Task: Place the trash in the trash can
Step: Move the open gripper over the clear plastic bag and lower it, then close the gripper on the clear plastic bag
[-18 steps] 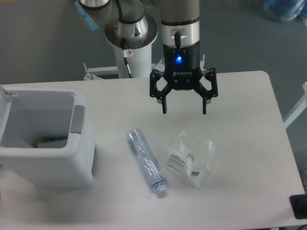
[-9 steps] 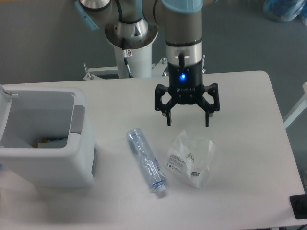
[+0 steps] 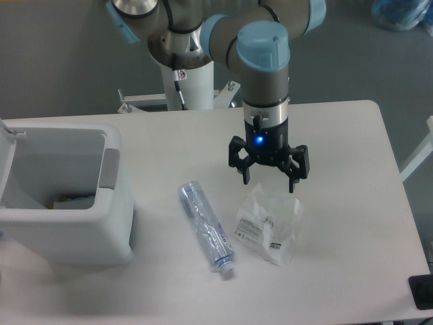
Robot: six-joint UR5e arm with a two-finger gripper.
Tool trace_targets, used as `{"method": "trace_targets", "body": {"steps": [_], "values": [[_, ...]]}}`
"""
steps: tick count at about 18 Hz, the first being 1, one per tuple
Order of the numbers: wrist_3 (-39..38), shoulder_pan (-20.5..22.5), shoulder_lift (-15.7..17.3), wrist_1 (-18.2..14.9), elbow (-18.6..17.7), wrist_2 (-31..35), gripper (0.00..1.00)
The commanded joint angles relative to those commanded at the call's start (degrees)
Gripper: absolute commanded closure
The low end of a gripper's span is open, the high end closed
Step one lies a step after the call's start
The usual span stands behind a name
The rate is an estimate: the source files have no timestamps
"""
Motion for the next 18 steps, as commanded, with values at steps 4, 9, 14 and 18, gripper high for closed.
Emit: {"method": "trace_targets", "body": {"steps": [4,9,14,18], "values": [[17.23,1.41,-1.14,0.09,-1.58,0.09,0.00],[31.93,3.25,-2.11,0.44,-3.34,0.00,0.00],[34.15,2.99,-4.56,1.75,-4.48,0.18,0.00],[33.35,1.77,-8.17,5.10,-4.84,-0.26,0.00]]}}
